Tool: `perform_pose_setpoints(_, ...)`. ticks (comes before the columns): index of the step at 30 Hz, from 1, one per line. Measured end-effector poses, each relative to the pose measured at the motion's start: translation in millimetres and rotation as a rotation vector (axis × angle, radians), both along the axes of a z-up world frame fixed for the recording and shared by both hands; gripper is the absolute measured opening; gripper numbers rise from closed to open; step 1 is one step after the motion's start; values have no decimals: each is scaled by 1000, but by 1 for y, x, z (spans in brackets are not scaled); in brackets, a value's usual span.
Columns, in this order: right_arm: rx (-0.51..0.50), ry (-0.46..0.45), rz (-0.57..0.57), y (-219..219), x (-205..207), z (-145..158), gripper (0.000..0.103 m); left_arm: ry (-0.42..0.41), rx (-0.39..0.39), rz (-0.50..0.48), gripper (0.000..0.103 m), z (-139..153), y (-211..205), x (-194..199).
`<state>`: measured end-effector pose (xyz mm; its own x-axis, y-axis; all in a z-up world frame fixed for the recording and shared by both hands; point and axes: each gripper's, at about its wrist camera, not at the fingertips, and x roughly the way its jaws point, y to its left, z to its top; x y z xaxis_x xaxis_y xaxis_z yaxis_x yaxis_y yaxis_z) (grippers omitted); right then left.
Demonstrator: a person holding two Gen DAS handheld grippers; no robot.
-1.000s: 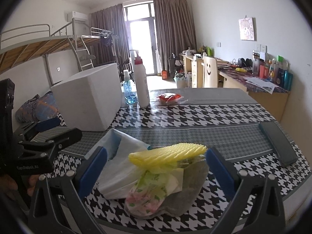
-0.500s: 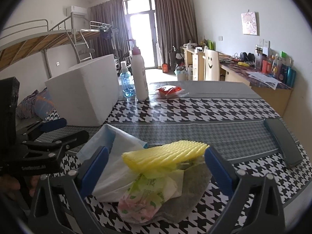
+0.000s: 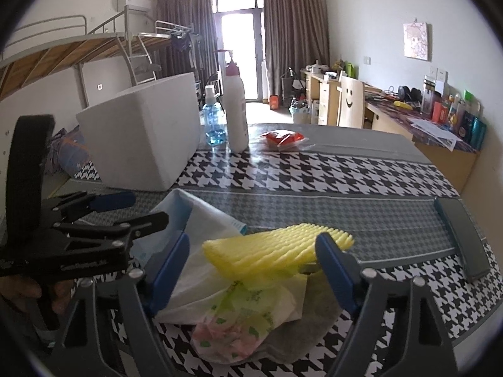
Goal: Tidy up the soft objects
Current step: 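Lower the left tool onto the face mask while the right tool approaches the yellow sponge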
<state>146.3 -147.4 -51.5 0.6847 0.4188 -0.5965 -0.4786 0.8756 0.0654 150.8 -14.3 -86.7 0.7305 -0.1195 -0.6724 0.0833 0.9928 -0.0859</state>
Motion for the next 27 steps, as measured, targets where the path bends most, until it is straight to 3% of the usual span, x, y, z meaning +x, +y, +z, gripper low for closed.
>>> perform_pose_setpoints(7, -8, 36, -9, -1, 3, -8, 66, 49, -9, -28, 49, -9, -1, 4)
perform_pose_setpoints(14, -98, -33, -18, 6, 1, -4, 65, 82, -16, -49, 29, -15, -1, 8)
perform_pose_setpoints(16, -110, -39, 7, 10, 1, -4, 65, 96, -26, -58, 19, -17, -1, 10)
perform_pose_setpoints(19, -127, -32, 19, 14, 4, -6, 65, 109, -28, -64, 16, -20, -1, 11)
perform_pose_setpoints(20, -141, -23, 19, 15, 6, -8, 63, 112, -35, -66, 16, -20, 0, 11)
perform_pose_setpoints(22, -151, -7, 19, 16, 8, -11, 49, 112, -40, -68, 13, -20, 0, 11)
perform_pose_setpoints(27, -127, 26, 17, 10, 11, -13, 32, 93, -47, -76, 10, -18, 1, 7)
